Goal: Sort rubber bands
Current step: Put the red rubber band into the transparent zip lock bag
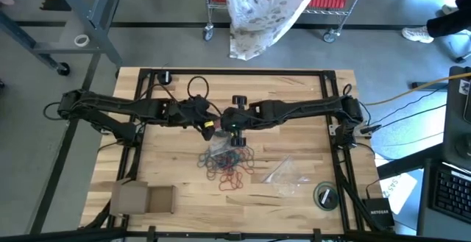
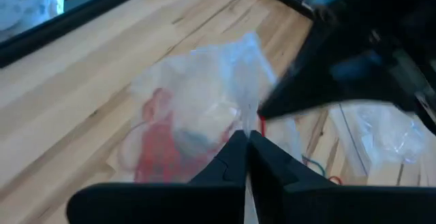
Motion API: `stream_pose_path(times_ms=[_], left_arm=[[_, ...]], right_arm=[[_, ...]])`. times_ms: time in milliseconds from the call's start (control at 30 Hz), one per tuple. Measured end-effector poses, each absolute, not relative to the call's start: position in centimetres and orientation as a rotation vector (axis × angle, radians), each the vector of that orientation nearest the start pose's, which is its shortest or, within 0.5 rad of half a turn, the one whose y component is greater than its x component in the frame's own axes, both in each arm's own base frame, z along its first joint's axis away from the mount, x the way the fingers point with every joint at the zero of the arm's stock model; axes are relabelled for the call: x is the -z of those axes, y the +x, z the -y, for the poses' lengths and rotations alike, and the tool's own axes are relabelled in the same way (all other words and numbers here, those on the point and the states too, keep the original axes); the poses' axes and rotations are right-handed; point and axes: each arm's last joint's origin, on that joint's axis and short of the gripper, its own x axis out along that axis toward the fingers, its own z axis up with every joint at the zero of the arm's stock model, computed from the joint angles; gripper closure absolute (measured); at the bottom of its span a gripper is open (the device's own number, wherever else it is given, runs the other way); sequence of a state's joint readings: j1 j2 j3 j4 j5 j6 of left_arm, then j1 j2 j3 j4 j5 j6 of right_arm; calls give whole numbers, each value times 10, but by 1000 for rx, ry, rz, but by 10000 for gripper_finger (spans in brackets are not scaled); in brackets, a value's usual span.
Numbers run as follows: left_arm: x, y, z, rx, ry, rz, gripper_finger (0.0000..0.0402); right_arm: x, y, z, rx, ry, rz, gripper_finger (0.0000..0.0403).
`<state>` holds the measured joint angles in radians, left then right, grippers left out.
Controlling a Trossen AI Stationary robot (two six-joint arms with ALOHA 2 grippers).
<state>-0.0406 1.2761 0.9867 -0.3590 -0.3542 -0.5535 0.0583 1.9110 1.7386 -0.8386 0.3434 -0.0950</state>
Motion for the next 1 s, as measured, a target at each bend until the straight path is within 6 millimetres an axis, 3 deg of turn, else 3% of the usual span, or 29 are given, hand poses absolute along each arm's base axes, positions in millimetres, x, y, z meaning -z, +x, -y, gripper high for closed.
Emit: stream_pose_path(times_ms=[300,500,633,767,867,1000], left_arm=[[-285,272,3,-467,-414,-536,401],[-284,272,3,-470,-411,-550,401],[-282,270,3,-475,-407,-572,401],[-282,270,3,-475,-406,-576,401],[-281,269,6,-462,-388,-592,401],[-279,268,12,-442,-360,-621,401]], right_arm=[[-295,418,-12,240,-220,-904,394],[-300,413,-16,212,-220,-912,320],[-315,396,-23,179,-214,-936,264],[-325,379,-41,101,-223,-959,233],[-311,373,-58,4,-238,-996,225],[-270,370,-74,-48,-255,-1017,224]])
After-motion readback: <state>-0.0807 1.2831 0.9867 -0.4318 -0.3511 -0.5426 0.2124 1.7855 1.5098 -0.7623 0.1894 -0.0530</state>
